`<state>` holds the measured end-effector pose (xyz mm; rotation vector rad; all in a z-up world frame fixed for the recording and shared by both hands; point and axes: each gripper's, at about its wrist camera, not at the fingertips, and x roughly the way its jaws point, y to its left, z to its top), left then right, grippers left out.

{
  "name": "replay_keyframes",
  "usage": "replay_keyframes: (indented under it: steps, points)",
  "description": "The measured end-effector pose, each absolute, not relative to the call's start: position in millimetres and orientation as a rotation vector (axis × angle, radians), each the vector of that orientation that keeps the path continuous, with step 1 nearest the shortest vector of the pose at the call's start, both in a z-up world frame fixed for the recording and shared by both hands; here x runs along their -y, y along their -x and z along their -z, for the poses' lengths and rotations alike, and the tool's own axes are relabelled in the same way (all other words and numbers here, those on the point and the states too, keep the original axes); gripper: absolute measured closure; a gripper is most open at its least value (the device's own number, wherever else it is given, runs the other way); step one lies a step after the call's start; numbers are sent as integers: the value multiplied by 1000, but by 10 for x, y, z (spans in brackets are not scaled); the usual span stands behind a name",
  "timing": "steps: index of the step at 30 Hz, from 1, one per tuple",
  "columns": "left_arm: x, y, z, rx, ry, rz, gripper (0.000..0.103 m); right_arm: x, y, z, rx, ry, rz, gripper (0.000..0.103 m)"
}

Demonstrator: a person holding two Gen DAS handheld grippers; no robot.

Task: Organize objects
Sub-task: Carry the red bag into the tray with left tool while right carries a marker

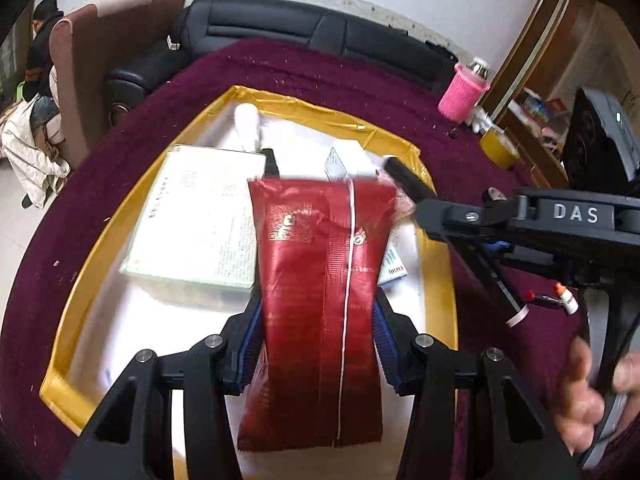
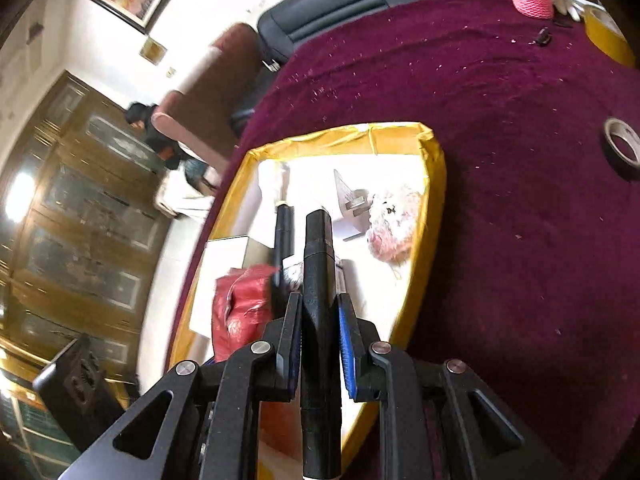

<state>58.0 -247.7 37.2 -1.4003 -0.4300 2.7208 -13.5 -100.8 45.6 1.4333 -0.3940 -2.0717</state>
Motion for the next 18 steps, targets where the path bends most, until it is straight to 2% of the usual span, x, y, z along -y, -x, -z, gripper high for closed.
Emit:
replay_keyframes:
  steps: [9,14,18]
  points:
    - [2466,-446,-233,460,1449,-2692,48,1047,408,-277,343,-1508,2155,84]
    - [2535,-567,-319,534,1377,-2688,44,1080,479,-300,290,-1502,2223,85]
    - [2621,-811,-548,568,1246,-2734,26,1032,464,-281,317,-1511,2198,85]
